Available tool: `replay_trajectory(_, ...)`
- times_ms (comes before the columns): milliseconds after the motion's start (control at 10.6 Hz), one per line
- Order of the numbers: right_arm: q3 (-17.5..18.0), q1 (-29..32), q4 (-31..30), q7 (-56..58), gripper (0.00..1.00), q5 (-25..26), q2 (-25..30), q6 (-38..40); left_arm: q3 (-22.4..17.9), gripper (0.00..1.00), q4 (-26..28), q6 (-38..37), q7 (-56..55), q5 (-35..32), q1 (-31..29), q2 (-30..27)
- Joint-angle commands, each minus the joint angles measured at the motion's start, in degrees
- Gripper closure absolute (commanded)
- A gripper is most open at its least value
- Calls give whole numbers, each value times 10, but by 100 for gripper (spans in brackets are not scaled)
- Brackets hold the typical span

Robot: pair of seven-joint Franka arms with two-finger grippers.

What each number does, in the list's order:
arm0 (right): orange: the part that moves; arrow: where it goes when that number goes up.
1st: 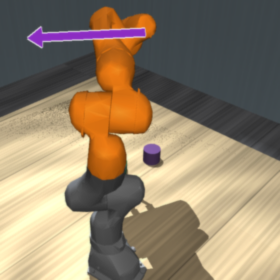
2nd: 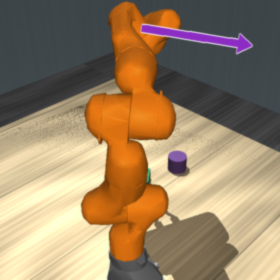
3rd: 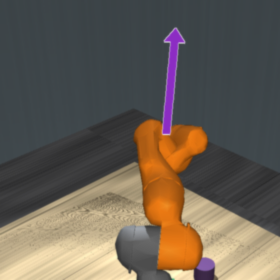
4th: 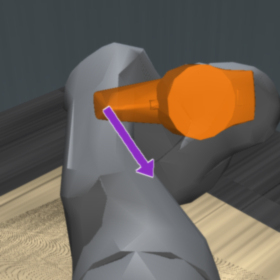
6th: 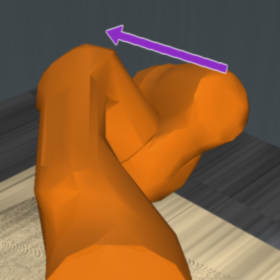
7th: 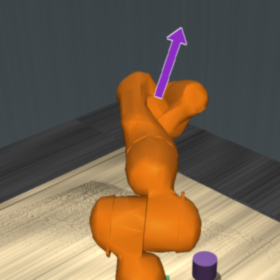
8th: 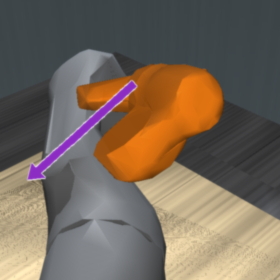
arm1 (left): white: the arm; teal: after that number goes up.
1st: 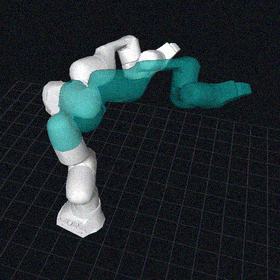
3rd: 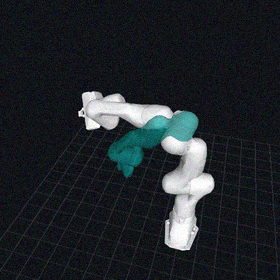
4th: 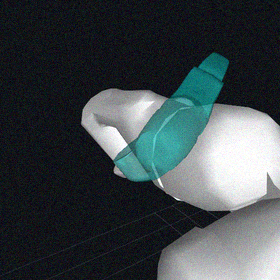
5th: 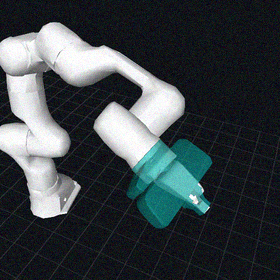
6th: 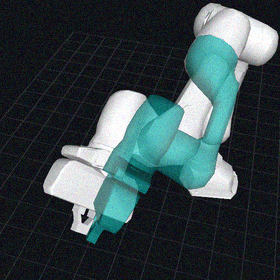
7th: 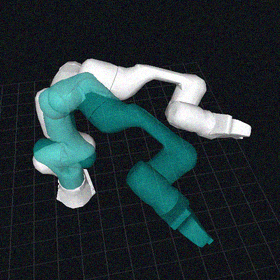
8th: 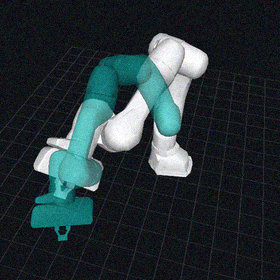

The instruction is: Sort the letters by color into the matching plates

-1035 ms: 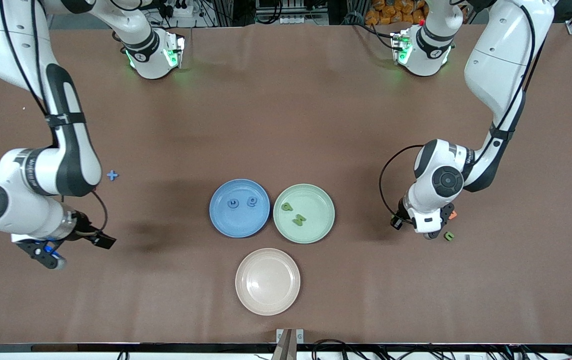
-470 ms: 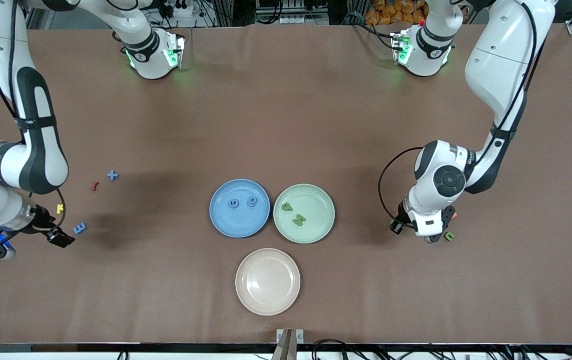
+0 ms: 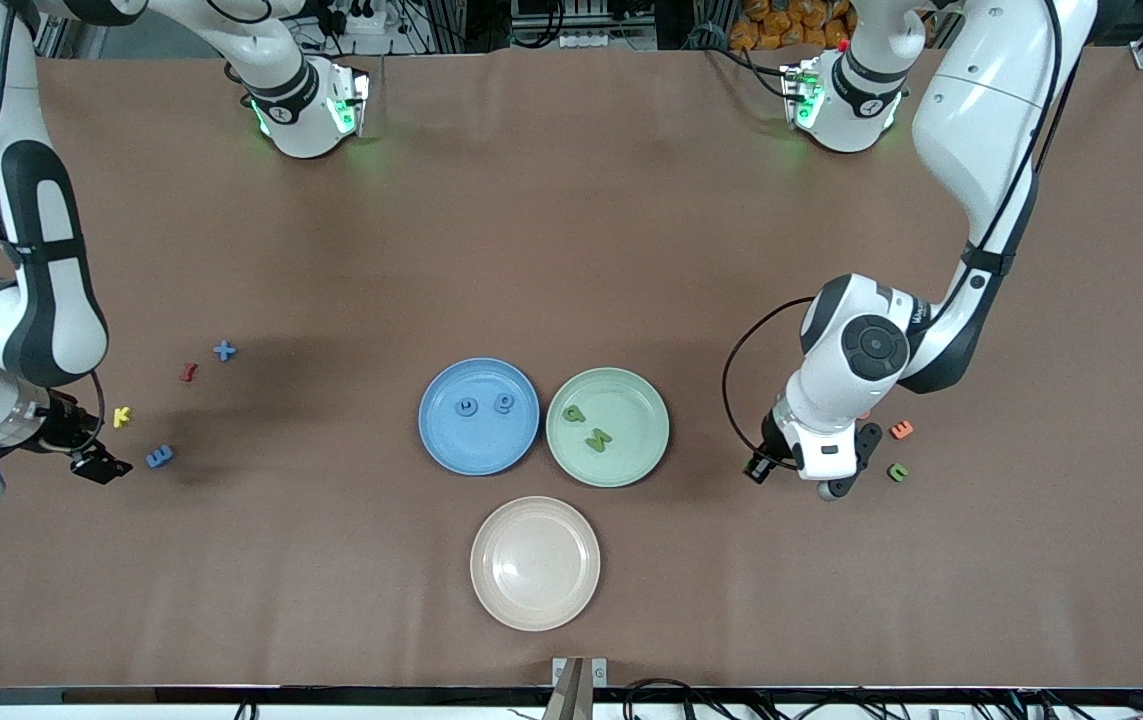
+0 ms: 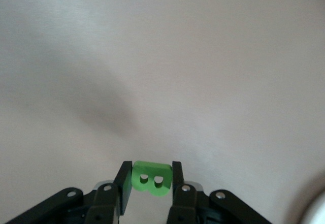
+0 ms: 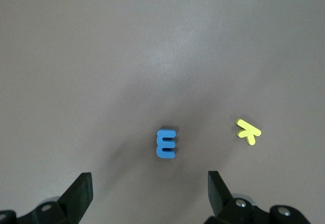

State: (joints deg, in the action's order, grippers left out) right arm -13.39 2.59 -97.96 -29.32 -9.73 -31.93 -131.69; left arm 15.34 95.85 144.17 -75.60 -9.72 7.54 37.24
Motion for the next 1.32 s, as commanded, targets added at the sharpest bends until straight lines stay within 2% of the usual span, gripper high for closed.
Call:
replay_trajectory(0,4,8,-35,5,0,-12,-13,-64,19,100,-21,-2,-6,2,9,4)
replay_trajectory(282,4,15,-30,8,0,-56,-42,-65,24,100,-39,-1,-6,11,37,6)
replay_trajectory(659,4,21,-29,8,0,-60,-61,-85,48,100,-78,0,-10,85,48,13)
replay_trajectory(1035,4,15,-28,8,3,-78,-85,-116,46,100,-95,28,-14,96,110,40)
replay_trajectory(1223,5,13,-28,8,17,-80,-89,-119,41,100,-96,49,-24,96,141,50)
